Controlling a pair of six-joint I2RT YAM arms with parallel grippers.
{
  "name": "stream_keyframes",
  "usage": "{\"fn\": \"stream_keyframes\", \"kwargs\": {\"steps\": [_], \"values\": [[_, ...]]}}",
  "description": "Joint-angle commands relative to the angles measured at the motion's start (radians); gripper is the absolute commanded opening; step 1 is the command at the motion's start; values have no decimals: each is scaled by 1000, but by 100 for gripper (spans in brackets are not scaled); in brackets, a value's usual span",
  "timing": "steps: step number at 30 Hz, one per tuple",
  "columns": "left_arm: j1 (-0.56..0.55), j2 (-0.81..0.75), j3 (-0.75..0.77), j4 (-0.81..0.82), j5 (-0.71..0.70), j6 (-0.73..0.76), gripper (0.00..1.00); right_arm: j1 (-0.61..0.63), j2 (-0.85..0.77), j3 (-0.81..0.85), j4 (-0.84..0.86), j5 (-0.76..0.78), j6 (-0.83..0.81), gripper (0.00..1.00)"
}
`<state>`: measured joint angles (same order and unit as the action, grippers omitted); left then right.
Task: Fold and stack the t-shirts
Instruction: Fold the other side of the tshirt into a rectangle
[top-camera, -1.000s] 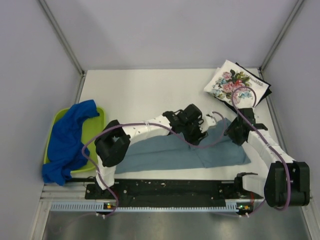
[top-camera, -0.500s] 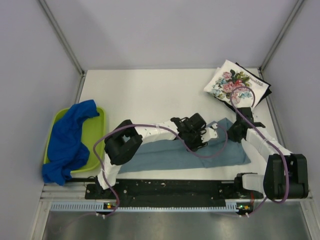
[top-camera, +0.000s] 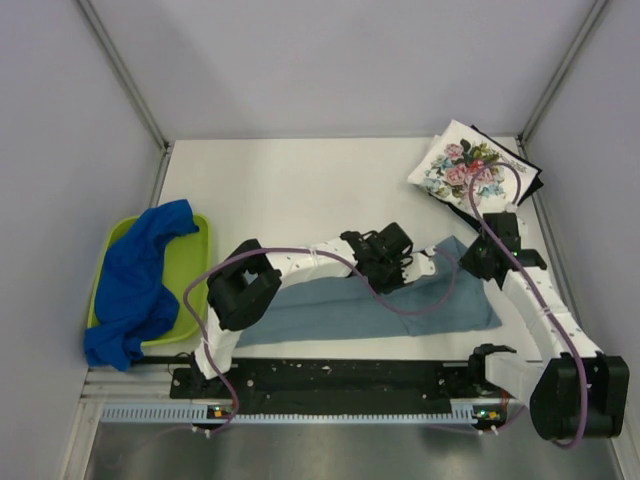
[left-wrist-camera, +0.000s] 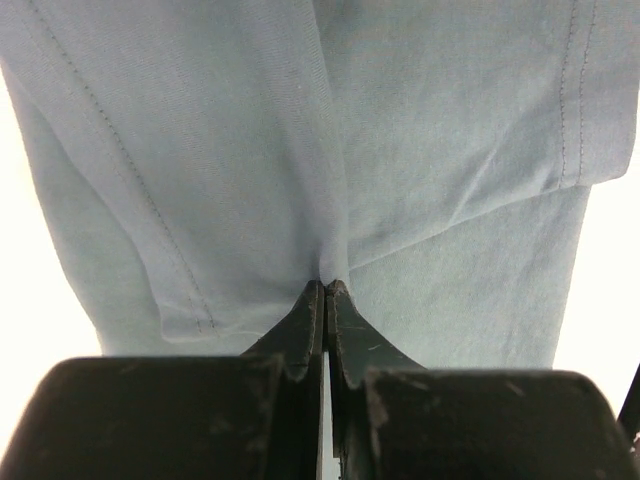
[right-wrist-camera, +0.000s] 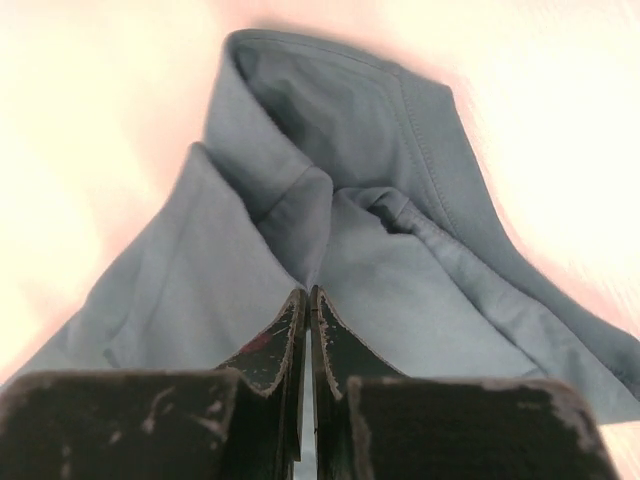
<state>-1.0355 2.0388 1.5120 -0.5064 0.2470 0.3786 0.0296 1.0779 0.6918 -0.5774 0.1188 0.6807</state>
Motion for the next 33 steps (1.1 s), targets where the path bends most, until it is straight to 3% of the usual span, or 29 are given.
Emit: {"fn": "stream_keyframes", "kwargs": {"steps": [1, 6, 13, 15, 16, 19, 20, 21, 26, 33], "values": [[20, -89, 31, -29, 44, 37, 0, -3, -91, 51, -85, -2, -30, 0], [22, -100, 4, -49, 101, 75, 0, -3, -127, -47, -98, -77, 49, 0], [22, -40, 23, -110, 152, 115, 0, -4, -133, -156, -87, 19, 117, 0], [20, -19, 48, -145, 170, 134, 11, -3, -137, -159, -87, 34, 126, 0], [20, -14, 56, -161, 176, 146, 24, -3, -138, -160, -87, 48, 126, 1], [22, -26, 85, -222, 205, 190, 46, -3, -151, -153, -93, 67, 131, 34], [22, -35, 99, -256, 215, 201, 52, -3, -162, -144, -95, 65, 134, 40], [23, -49, 108, -291, 224, 213, 61, -2, -171, -129, -93, 64, 134, 42], [86, -141, 126, -391, 259, 232, 63, -3, -133, -14, -7, 67, 22, 44], [397, -244, -42, -359, 83, 177, 60, -3, 149, 133, 57, 91, -127, 54]]}}
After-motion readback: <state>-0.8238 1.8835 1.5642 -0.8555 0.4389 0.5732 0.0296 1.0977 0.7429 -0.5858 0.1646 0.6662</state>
